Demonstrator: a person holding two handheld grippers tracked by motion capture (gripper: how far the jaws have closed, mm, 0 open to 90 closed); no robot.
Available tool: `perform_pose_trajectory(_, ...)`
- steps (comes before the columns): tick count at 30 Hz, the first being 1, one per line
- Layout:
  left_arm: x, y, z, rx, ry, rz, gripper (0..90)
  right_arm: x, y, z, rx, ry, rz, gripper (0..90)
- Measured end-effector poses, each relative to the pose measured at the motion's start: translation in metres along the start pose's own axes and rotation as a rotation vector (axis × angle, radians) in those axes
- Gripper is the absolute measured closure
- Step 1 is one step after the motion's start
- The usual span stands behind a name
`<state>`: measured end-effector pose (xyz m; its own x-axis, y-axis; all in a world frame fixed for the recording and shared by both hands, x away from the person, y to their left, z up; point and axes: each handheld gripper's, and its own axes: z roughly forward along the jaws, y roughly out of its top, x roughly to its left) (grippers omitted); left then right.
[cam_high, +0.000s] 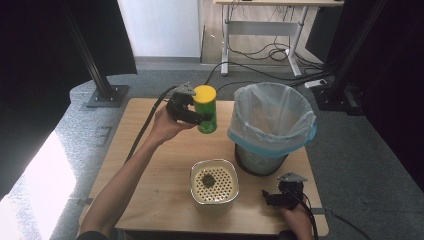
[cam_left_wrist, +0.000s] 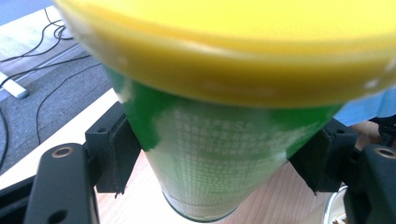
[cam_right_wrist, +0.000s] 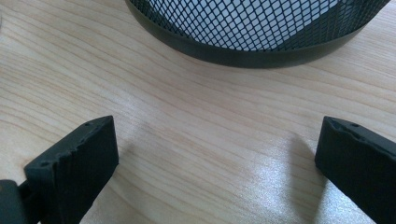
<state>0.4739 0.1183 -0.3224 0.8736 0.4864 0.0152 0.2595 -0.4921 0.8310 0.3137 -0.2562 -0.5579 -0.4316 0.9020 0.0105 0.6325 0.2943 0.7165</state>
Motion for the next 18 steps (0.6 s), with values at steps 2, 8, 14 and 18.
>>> perform_pose_trajectory(2,-0.001,0.007,-0.004,-0.006,-0.012,0.000,24.4,0.000,0.000,0.000,0.000,0.000,0.000,0.0)
perform_pose_trajectory(8,-0.005,0.028,-0.013,-0.020,-0.025,0.007,24.4,0.000,0.000,0.000,0.000,0.000,0.001,0.0)
perform_pose_trajectory(14,-0.006,0.048,-0.022,-0.022,-0.038,0.009,24.4,0.000,0.000,0.000,0.001,0.001,-0.001,0.0)
perform_pose_trajectory(18,-0.007,0.060,-0.026,-0.015,-0.034,0.017,24.4,0.000,0.000,0.000,0.003,0.002,-0.001,0.0)
